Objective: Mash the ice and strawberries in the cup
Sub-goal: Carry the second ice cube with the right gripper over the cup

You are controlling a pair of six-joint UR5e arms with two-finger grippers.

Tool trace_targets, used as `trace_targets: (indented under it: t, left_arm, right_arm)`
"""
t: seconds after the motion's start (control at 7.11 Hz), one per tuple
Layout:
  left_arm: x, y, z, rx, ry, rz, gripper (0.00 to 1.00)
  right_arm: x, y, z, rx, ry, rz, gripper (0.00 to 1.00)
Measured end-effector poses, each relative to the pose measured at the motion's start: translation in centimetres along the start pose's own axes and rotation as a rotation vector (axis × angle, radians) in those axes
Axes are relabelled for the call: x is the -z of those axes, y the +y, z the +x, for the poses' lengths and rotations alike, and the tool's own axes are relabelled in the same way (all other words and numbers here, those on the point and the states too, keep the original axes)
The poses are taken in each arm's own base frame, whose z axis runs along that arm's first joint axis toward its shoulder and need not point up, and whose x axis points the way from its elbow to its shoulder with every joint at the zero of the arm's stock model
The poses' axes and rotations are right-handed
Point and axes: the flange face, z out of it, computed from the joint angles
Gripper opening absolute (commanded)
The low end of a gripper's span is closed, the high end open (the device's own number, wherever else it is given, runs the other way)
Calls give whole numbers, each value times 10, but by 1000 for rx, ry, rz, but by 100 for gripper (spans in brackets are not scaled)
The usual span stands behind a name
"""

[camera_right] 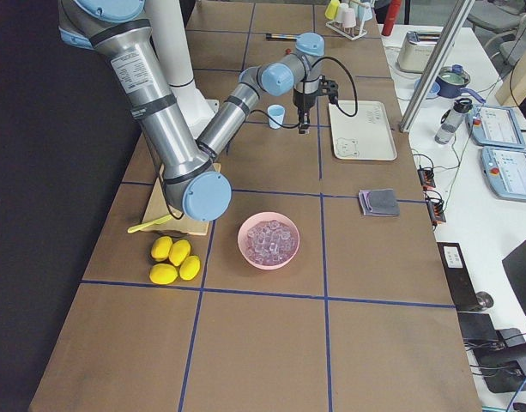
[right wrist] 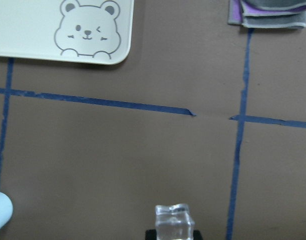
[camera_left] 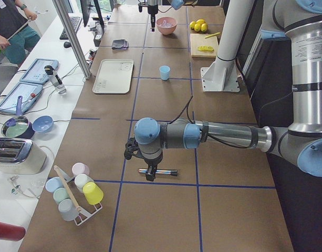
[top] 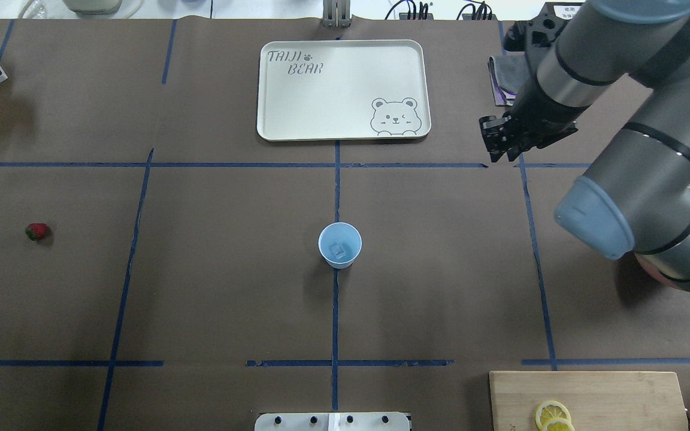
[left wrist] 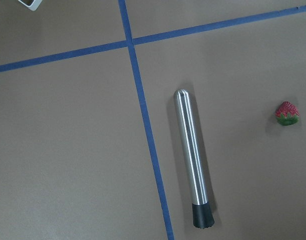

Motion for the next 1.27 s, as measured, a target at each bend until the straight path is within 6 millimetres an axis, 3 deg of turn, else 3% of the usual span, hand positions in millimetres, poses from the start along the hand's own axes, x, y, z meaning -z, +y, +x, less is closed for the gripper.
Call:
trace_targets:
  t: [0.28,0.42,0.98,1.27]
  left_arm:
    - [0,0,0,0,0,0,100]
    - [0,0,0,0,0,0,100]
    - [1,-1,1,-2,0,2,100]
    - [1,-2,0,-2,0,2,100]
  right_arm:
    - [-5,4,-57,-36,-8,11,0]
    - [-7,6,-74,-43,-12,13,0]
    - [-15,8,-117,-63,-7,21,0]
    - [-18,8,-122,-64,-2,22,0]
